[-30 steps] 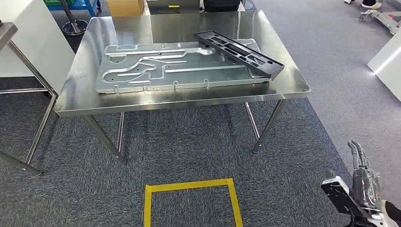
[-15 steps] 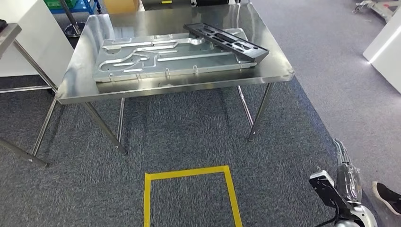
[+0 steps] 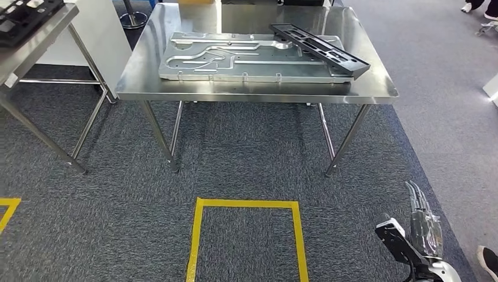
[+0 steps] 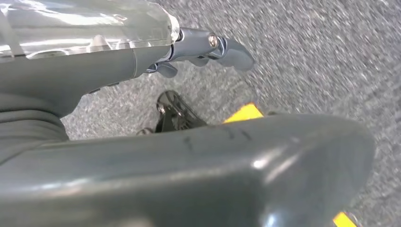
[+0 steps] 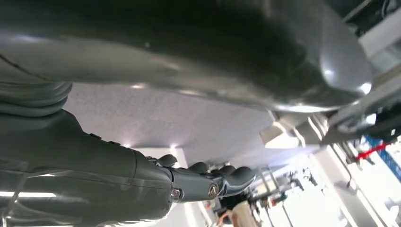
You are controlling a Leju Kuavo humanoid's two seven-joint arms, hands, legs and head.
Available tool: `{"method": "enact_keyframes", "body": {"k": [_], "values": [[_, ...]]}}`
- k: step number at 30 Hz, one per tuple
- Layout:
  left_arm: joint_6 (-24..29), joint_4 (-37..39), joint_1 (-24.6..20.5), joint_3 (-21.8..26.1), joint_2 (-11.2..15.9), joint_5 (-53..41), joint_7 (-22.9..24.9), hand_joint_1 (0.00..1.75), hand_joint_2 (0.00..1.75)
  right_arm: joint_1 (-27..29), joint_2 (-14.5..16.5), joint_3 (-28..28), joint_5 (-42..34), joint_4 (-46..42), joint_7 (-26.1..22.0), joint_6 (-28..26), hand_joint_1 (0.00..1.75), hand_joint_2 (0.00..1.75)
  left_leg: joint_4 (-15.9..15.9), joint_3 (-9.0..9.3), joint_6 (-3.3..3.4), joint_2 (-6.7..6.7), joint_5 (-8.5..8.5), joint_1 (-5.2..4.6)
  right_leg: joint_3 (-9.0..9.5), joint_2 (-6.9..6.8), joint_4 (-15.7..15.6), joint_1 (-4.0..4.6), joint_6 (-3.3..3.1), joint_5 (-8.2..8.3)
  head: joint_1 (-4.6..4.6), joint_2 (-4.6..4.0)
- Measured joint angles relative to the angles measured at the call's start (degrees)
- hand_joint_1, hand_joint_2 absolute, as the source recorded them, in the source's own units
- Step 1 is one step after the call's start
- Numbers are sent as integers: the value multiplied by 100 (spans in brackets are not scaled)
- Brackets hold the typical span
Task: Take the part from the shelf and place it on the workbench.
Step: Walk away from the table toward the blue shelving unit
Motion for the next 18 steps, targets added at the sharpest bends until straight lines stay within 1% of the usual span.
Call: {"method": "enact_keyframes", "body": {"k": [1, 2, 3, 4, 5, 6, 7, 8, 9, 10, 11, 12, 13, 14, 15, 16, 17, 18], "values": [[4, 0, 11, 0, 1, -11, 11, 0, 0, 29, 7, 1, 3, 6, -2, 16, 0, 0, 15, -47, 1, -59, 32, -12, -56, 15, 207, 2, -5, -71, -1, 0], [9, 0, 21, 0, 3, -22, 21, 0, 0, 50, 15, 1, 14, 9, -4, 32, 0, 0, 33, -84, -3, -119, 56, -21, 6, 23, 182, 4, -19, -23, 0, 0], [18, 0, 30, 0, 4, -32, 31, 0, 0, 65, 23, 1, 31, 11, -6, 49, 0, 0, 55, -114, -8, -182, 73, -30, 185, 43, -70, 8, -43, 122, -1, 0], [28, 0, 38, 0, 4, -40, 39, 0, 0, 73, 30, 0, 48, 11, -8, 69, 0, 0, 79, -135, -15, -240, 83, -36, 443, 97, -481, 18, -78, 311, 0, 0], [39, 1, 41, 0, 1, -52, 48, 0, 0, 75, 34, -4, 69, 12, -9, 90, 0, 0, 105, -158, -27, -291, 89, -45, 692, 197, -902, 26, -121, 440, 1, 0], [55, 1, 39, 0, -2, -68, 61, 0, 0, 80, 45, -12, 91, 13, -11, 106, 0, 0, 131, -183, -44, -338, 96, -49, 865, 271, -1225, 35, -157, 525, 0, 0], [72, 2, 38, 0, -3, -83, 73, 0, 0, 81, 55, -26, 116, 16, -14, 116, 0, 0, 150, -212, -69, -384, 108, -44, 951, 317, -1402, 48, -186, 548, 0, 0], [86, 2, 40, 0, -4, -95, 86, 0, 0, 80, 67, -42, 140, 23, -15, 121, 0, 0, 160, -242, -101, -428, 124, -34, 964, 321, -1459, 59, -207, 534, 1, 0], [101, 2, 46, 0, 2, -103, 95, 0, 0, 77, 81, -55, 157, 29, -16, 122, 0, 0, 161, -271, -136, -473, 141, -23, 954, 265, -1475, 66, -227, 556, 1, 0], [109, 2, 56, 0, 14, -107, 99, 0, 0, 65, 97, -64, 168, 37, -16, 123, 0, 0, 176, -292, -168, -484, 140, -16, 957, 211, -1500, 56, -252, 581, 1, 0], [114, 1, 65, 0, 24, -111, 101, 0, 0, 51, 114, -68, 170, 45, -16, 123, 0, 0, 254, -335, -204, -429, 80, -19, 960, 159, -1531, 40, -285, 607, 0, 0], [117, 1, 69, -1, 33, -119, 99, 0, 0, 41, 135, -70, 175, 52, -16, 123, 0, 0, 433, -423, -241, -344, -48, -19, 960, 98, -1563, 20, -314, 631, -2, 0], [117, 0, 67, -1, 41, -127, 98, 0, 0, 35, 155, -75, 183, 63, -16, 122, 0, 0, 736, -557, -278, -240, -239, -9, 956, 33, -1581, 7, -331, 648, -4, 0], [119, 0, 65, -2, 40, -135, 97, 0, 0, 31, 170, -82, 195, 75, -15, 122, 0, 0, 1129, -740, -318, -154, -461, 8, 943, -27, -1585, 7, -342, 653, -5, 0], [120, 0, 65, -2, 40, -142, 96, 0, 0, 30, 184, -92, 210, 90, -15, 122, 0, 0, 1526, -920, -351, -117, -640, 35, 931, -94, -1581, 7, -342, 655, -5, 0], [122, 0, 71, -2, 40, -144, 96, 0, 0, 27, 194, -100, 222, 105, -14, 122, 0, 0, 1803, -1038, -381, -97, -730, 61, 922, -160, -1576, 4, -339, 656, -5, 0], [124, 0, 79, -2, 42, -146, 95, 0, 0, 23, 203, -108, 232, 119, -14, 122, 0, 0, 1883, -1057, -406, -81, -713, 85, 919, -222, -1569, -1, -334, 656, -5, 0], [126, 0, 87, -2, 45, -148, 94, 0, 0, 19, 212, -114, 237, 130, -14, 122, 0, 0, 1710, -950, -428, -53, -583, 107, 920, -284, -1558, -10, -323, 653, -5, 0]]}}
